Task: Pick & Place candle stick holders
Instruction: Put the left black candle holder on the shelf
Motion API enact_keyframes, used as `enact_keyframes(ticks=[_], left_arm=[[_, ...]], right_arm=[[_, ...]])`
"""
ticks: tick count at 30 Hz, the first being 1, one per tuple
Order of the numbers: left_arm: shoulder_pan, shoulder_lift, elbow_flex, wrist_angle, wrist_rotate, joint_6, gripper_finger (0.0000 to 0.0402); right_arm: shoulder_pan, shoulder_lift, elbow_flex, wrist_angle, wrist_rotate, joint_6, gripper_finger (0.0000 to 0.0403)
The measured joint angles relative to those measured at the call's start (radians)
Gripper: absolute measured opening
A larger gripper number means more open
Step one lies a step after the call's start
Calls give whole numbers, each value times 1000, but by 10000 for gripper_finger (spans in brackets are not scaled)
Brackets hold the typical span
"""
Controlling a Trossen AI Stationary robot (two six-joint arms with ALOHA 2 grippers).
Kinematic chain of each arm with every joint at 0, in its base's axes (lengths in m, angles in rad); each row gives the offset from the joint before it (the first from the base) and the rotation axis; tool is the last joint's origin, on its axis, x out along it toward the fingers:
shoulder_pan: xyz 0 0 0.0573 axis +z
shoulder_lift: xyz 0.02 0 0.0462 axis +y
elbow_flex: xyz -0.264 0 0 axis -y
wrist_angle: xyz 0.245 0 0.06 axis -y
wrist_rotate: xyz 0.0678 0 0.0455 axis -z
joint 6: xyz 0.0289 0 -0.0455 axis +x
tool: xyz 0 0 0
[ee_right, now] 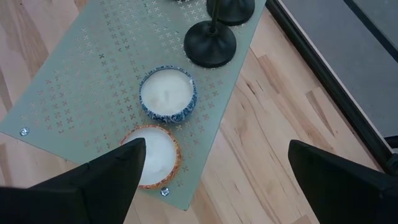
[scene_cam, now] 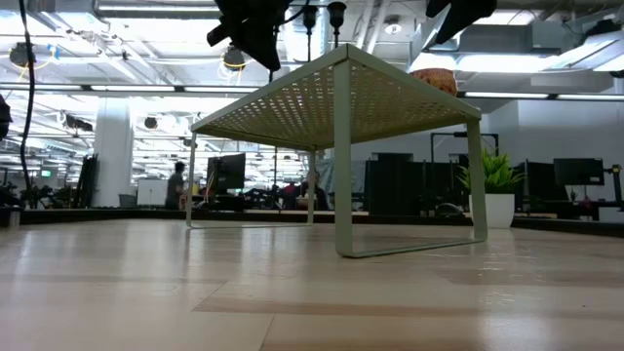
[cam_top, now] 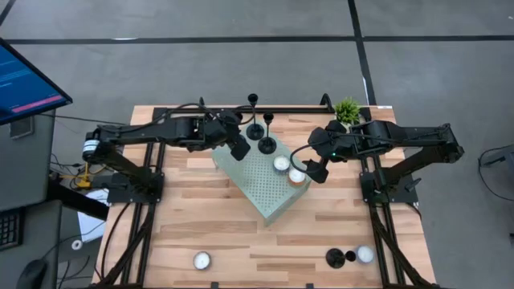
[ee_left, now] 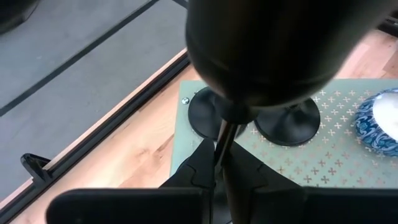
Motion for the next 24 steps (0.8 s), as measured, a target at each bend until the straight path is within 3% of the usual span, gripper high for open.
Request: enact_keyframes(ticks=[24], left_arm=[[0, -2, 0, -32, 25, -45, 21]], right_arm=[[0, 0, 0, -1, 0, 0, 384]])
